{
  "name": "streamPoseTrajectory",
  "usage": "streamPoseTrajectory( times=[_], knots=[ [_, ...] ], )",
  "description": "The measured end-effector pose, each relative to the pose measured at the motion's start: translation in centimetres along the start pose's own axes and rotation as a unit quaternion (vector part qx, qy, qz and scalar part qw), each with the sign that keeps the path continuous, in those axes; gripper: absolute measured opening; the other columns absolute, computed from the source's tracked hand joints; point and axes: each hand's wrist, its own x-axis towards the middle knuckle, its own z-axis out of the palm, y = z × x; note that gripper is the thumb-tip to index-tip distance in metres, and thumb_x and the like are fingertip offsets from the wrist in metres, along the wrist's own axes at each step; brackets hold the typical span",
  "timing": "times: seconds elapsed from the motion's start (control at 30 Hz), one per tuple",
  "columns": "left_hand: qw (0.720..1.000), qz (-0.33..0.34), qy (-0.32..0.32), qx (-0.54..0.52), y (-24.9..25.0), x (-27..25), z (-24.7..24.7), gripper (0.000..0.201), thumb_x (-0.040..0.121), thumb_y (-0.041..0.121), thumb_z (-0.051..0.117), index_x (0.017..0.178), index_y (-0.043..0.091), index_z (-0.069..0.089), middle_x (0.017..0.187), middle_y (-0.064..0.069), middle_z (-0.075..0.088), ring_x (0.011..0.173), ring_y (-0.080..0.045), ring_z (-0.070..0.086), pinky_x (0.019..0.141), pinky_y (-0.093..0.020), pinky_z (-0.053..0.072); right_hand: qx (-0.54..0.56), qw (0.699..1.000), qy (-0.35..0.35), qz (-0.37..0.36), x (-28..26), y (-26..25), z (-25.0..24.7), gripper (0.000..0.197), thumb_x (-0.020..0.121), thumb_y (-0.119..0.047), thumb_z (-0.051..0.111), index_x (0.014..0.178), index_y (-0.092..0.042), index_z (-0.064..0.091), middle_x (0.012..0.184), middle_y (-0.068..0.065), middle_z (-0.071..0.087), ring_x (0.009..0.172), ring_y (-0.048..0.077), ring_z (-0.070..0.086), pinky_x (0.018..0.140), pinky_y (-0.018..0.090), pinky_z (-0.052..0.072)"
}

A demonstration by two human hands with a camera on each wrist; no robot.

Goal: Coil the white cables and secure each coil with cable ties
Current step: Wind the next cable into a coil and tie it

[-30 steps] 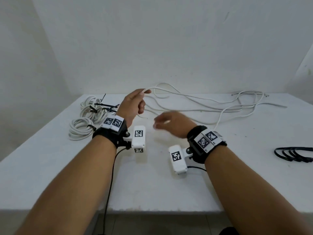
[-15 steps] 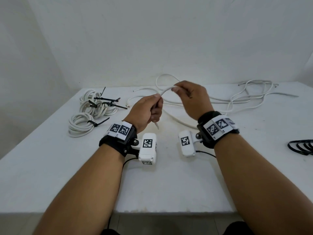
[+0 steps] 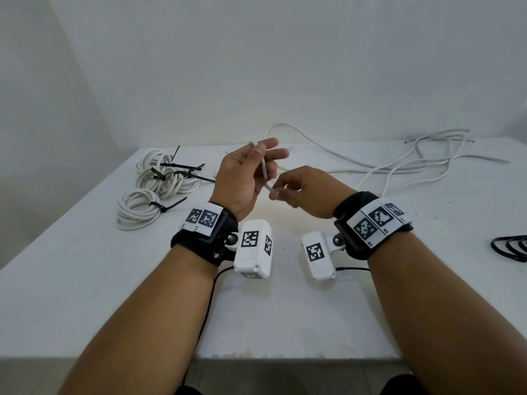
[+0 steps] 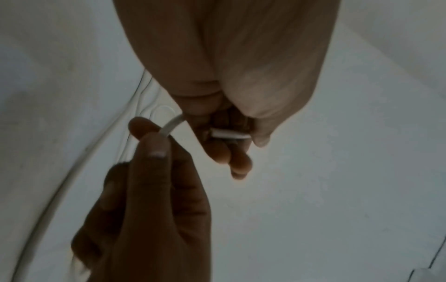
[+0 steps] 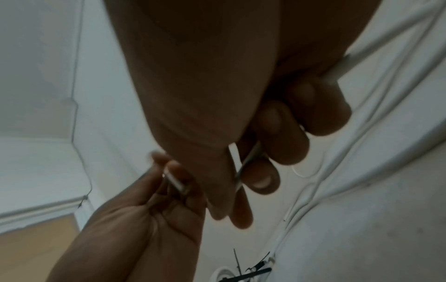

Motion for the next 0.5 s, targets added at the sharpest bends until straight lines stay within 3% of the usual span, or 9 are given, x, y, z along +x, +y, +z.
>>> streamPoseTrajectory(
  times=[0.1,0.17,0.23,0.3,0.37,0.4,0.43,0.5],
  knots=[
    [0.998,0.022,0.045,0.04,-0.5,0.3,-0.8,0.023,0.104,0.006,0.038,0.108,-0.001,0.059,0.095,-0.013,0.074,0.082,-0.019,0.07,0.076,-0.026,0.055,-0.044,0.999,-0.02,-0.009,-0.4,-0.2,0.0,0.024,0.097,-0.043,0.056,0.104,-0.025,0.07,0.09,-0.002,0.065,0.079,0.013,0.059,0.07,0.022,0.043],
    [0.992,0.014,0.042,0.118,-1.1,0.3,-1.0,0.024,0.104,0.005,0.036,0.109,-0.001,0.059,0.099,-0.014,0.072,0.09,-0.023,0.072,0.08,-0.029,0.056,-0.05,0.998,-0.023,-0.019,-0.8,-0.3,-0.1,0.025,0.098,-0.041,0.055,0.107,-0.024,0.071,0.09,-0.002,0.066,0.077,0.009,0.058,0.067,0.02,0.042],
    [0.97,0.003,0.009,0.244,-1.5,0.1,-0.8,0.024,0.103,0.004,0.036,0.108,0.001,0.06,0.097,-0.01,0.072,0.088,-0.017,0.072,0.079,-0.026,0.055,-0.071,0.996,-0.022,-0.038,-1.1,-0.4,-0.1,0.022,0.097,-0.034,0.057,0.104,-0.022,0.073,0.083,-0.008,0.064,0.069,0.001,0.054,0.062,0.018,0.038],
    [0.912,-0.005,-0.048,0.408,-1.4,-0.2,-0.6,0.024,0.102,0.008,0.039,0.099,0.011,0.063,0.087,0.003,0.071,0.072,0.001,0.067,0.068,-0.014,0.049,-0.072,0.996,-0.012,-0.055,-1.4,-0.5,-0.1,0.015,0.094,-0.027,0.061,0.094,-0.02,0.075,0.072,-0.014,0.059,0.06,-0.002,0.051,0.059,0.018,0.035],
    [0.838,-0.027,-0.099,0.535,-0.9,-0.6,-0.3,0.028,0.101,0.015,0.04,0.082,0.019,0.061,0.072,0.008,0.065,0.059,0.002,0.057,0.06,-0.018,0.041,-0.037,0.997,0.015,-0.063,-1.7,-0.4,-0.4,0.009,0.088,-0.021,0.068,0.084,-0.018,0.076,0.063,-0.013,0.059,0.053,-0.003,0.052,0.054,0.013,0.035],
    [0.824,-0.054,-0.123,0.551,-0.6,-0.8,-0.2,0.033,0.101,0.018,0.038,0.076,0.018,0.06,0.069,0.006,0.065,0.059,-0.002,0.057,0.061,-0.021,0.041,-0.006,0.997,0.034,-0.067,-1.8,-0.4,-0.7,0.005,0.083,-0.019,0.073,0.08,-0.016,0.076,0.061,-0.011,0.062,0.052,-0.003,0.053,0.052,0.011,0.036],
    [0.833,-0.089,-0.147,0.526,-0.4,-1.0,0.0,0.036,0.101,0.018,0.036,0.076,0.015,0.061,0.07,0.002,0.069,0.06,-0.007,0.059,0.063,-0.022,0.043,0.026,0.995,0.06,-0.072,-2.0,-0.3,-1.0,0.006,0.078,-0.017,0.079,0.074,-0.015,0.074,0.06,-0.008,0.065,0.051,-0.002,0.054,0.051,0.011,0.038],
    [0.879,-0.14,-0.166,0.424,-0.4,-1.5,0.4,0.039,0.102,0.018,0.033,0.08,0.011,0.065,0.069,-0.002,0.07,0.056,-0.013,0.056,0.057,-0.018,0.043,0.071,0.987,0.117,-0.08,-2.0,0.1,-1.7,0.016,0.069,-0.019,0.086,0.067,-0.015,0.071,0.061,-0.003,0.069,0.054,0.003,0.058,0.053,0.017,0.045]
  ],
)
